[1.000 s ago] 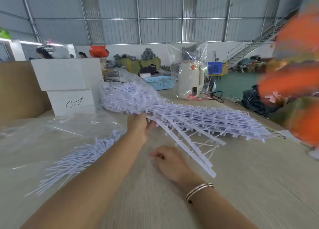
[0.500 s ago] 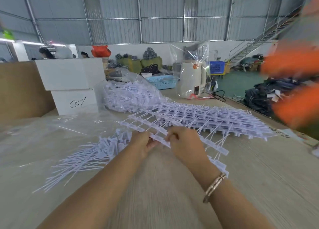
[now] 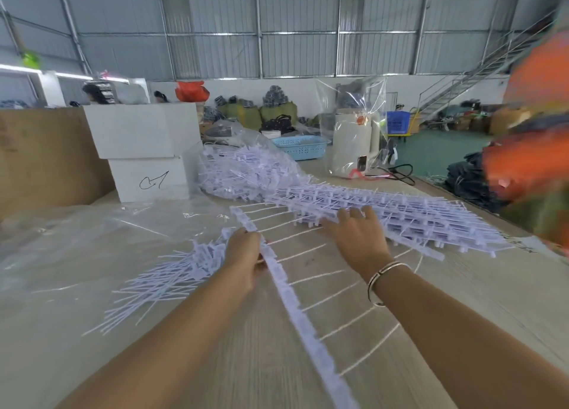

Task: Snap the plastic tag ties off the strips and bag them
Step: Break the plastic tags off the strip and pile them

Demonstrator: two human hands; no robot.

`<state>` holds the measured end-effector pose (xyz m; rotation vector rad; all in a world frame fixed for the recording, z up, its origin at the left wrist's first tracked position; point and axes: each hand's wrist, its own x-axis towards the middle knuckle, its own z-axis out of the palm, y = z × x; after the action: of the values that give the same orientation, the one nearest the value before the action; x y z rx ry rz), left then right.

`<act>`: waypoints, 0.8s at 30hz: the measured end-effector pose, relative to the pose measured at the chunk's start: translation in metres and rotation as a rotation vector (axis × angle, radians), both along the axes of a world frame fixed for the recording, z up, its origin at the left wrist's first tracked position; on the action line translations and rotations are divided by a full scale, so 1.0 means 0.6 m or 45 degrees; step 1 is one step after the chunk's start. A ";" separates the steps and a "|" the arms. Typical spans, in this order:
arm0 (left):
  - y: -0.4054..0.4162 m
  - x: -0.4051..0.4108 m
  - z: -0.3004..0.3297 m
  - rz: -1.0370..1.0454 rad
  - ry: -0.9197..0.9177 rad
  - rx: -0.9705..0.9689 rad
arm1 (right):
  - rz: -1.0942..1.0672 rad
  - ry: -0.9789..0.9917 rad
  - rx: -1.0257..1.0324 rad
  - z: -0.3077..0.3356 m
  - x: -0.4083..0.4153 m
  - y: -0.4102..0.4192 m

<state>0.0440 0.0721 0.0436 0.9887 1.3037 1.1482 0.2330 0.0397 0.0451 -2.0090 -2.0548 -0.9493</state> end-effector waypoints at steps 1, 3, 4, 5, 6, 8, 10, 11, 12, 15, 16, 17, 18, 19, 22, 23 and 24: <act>0.001 -0.015 0.007 0.026 0.030 0.011 | -0.019 -0.042 -0.005 0.004 0.003 0.003; -0.003 -0.045 0.028 0.050 0.063 0.048 | -0.043 -0.067 -0.039 0.005 0.006 0.007; -0.006 -0.060 0.039 0.060 0.062 0.054 | -0.047 -0.034 -0.060 0.003 0.007 0.008; -0.008 -0.075 0.049 0.060 0.056 0.040 | -0.048 0.018 -0.075 0.000 0.006 0.008; -0.012 -0.088 0.058 0.038 0.055 0.020 | -0.041 0.083 -0.062 -0.003 0.004 0.005; -0.017 -0.111 0.075 -0.104 0.051 -0.014 | 0.006 0.275 0.055 -0.009 -0.005 -0.003; -0.021 -0.128 0.091 -0.306 0.045 -0.046 | 0.163 0.564 0.243 -0.012 -0.017 -0.011; -0.024 -0.135 0.097 -0.410 0.095 -0.052 | 0.261 0.735 0.289 -0.013 -0.023 -0.015; -0.028 -0.139 0.104 -0.516 0.183 -0.049 | 0.359 0.907 0.299 -0.015 -0.028 -0.017; -0.045 -0.145 0.114 -0.791 0.520 0.019 | 0.441 1.561 0.296 -0.011 -0.048 -0.023; -0.052 -0.147 0.111 -0.867 0.630 0.066 | 0.359 1.798 0.290 -0.007 -0.055 -0.026; -0.060 -0.146 0.105 -0.939 0.735 0.122 | 0.305 2.011 0.265 -0.006 -0.060 -0.029; -0.069 -0.146 0.096 -1.006 0.833 0.176 | 0.285 2.232 0.181 -0.008 -0.064 -0.033; -0.079 -0.146 0.086 -1.061 0.926 0.225 | 0.287 2.462 0.035 -0.009 -0.069 -0.041; -0.097 -0.148 0.055 -1.078 1.188 0.305 | 0.277 2.545 -0.501 -0.017 -0.084 -0.071; -0.099 -0.149 0.044 -1.040 1.267 0.317 | 0.284 2.335 -0.604 -0.020 -0.089 -0.081; -0.098 -0.149 0.034 -0.994 1.336 0.318 | 0.308 2.128 -0.641 -0.022 -0.093 -0.089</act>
<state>-0.0454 0.0130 0.0642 2.2028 1.3053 0.1208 0.1771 -0.0135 0.0317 -1.4838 -1.3246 1.1054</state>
